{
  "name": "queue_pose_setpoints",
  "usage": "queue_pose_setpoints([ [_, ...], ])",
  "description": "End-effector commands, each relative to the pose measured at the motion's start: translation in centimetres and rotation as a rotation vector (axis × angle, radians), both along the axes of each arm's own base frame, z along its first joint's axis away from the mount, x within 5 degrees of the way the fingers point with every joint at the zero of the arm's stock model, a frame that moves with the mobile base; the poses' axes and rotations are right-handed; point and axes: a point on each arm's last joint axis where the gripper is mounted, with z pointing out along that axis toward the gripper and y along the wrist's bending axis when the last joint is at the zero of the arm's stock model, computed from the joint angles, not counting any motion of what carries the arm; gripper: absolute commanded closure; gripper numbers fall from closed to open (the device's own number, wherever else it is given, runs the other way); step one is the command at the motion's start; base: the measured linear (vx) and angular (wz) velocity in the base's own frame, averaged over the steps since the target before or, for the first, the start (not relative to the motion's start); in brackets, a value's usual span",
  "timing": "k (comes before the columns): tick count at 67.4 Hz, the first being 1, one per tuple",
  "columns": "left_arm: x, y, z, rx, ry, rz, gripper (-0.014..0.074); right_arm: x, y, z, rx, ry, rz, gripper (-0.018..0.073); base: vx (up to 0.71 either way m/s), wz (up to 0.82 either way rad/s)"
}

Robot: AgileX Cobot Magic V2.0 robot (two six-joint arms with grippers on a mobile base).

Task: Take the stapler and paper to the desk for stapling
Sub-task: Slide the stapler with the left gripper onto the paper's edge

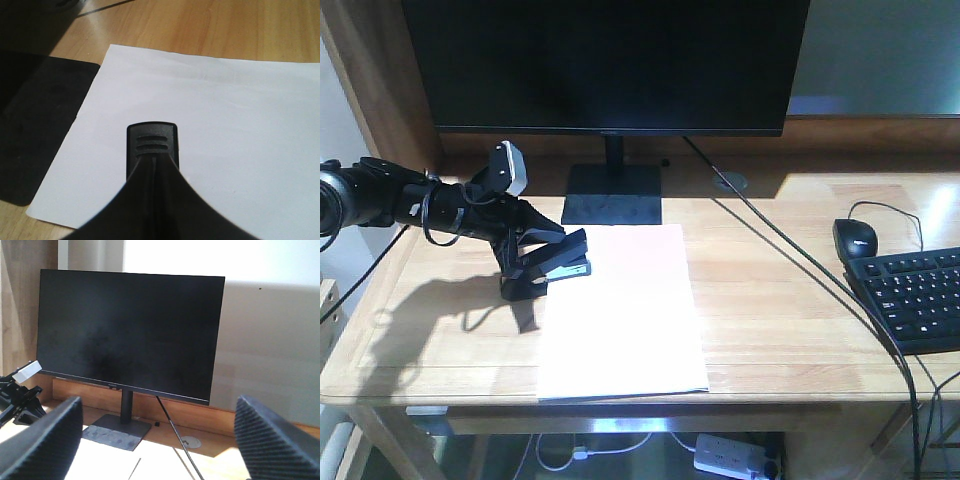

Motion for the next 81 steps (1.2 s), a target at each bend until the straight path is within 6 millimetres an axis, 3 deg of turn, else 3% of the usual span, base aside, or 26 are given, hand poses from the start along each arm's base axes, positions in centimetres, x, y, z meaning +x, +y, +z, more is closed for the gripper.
queue_pose_setpoints([
  [1,0.0,-0.4,4.4,-0.073,-0.077,0.008,0.0603,-0.2,0.2,1.1,-0.01,-0.045,0.018,-0.0021,0.0,0.0],
  [47,-0.1,-0.6,4.4,-0.078,-0.074,-0.003,0.0603,-0.2,0.2,1.1,-0.01,-0.045,0.018,-0.0021,0.0,0.0],
  [64,0.4,-2.2,4.1,-0.049,-0.043,0.101,0.0603,-0.2,0.2,1.1,-0.01,-0.045,0.018,-0.0021,0.0,0.0],
  [71,0.5,-2.7,3.6,-0.042,-0.029,0.109,0.0603,-0.2,0.2,1.1,-0.01,-0.045,0.018,-0.0021,0.0,0.0],
  [81,0.3,-3.1,1.1,0.015,0.056,0.097,0.0603,-0.2,0.2,1.1,-0.01,-0.047,0.02,-0.0021,0.0,0.0],
])
